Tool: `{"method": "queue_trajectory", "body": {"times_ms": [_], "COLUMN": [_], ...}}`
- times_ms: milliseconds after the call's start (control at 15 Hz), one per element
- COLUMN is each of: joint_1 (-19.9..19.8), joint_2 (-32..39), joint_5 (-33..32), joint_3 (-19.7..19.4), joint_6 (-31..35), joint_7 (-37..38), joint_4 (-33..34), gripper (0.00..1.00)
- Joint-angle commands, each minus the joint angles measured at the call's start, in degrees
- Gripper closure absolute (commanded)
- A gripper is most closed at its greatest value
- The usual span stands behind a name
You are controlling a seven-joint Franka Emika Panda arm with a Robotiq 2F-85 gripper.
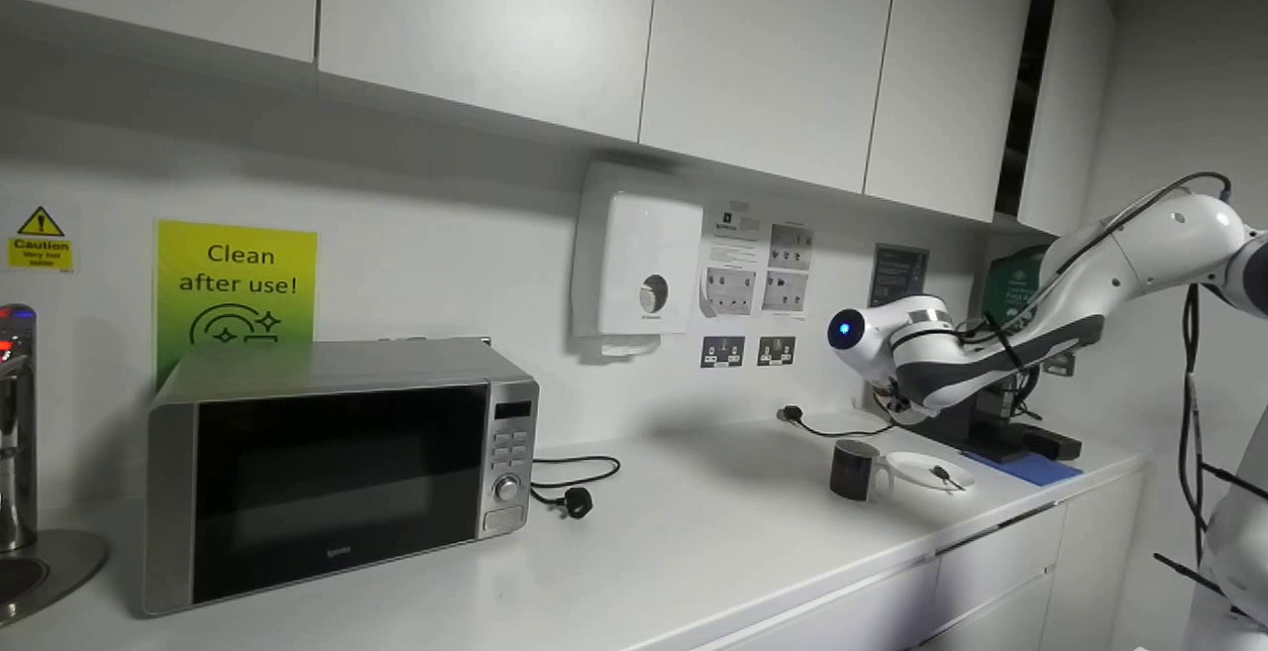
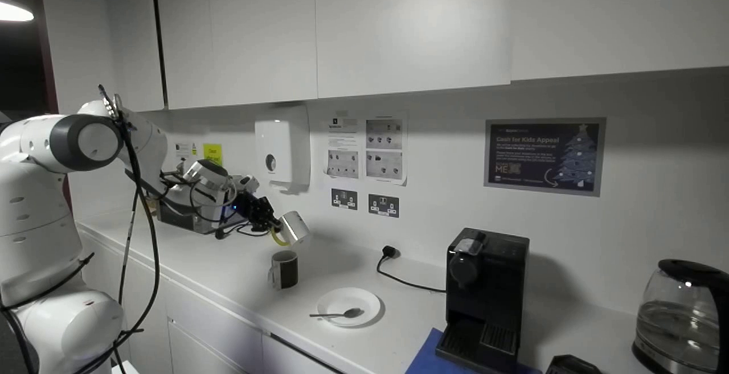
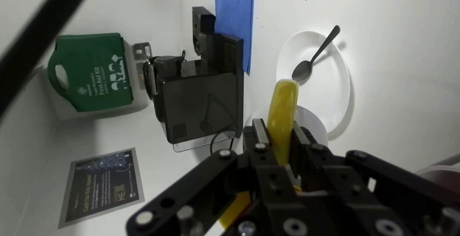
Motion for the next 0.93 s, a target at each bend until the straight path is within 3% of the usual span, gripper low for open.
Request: {"method": "queue_trajectory", "body": {"times_ms": [0, 333, 867], "joint_1": [-1.4, -3.7, -8.7], "joint_2": [-1.0, -1.0, -0.4], "joint_5": [5.1, 15.1, 31.9], "joint_3": [-2.2, -6.1, -12.0], "joint_6": [-1.0, 2.7, 11.3], "joint_7": [-2.5, -7.8, -24.8], "joint_4": [5.3, 10.3, 12.4], "gripper": [0.95, 0.95, 0.95]}}
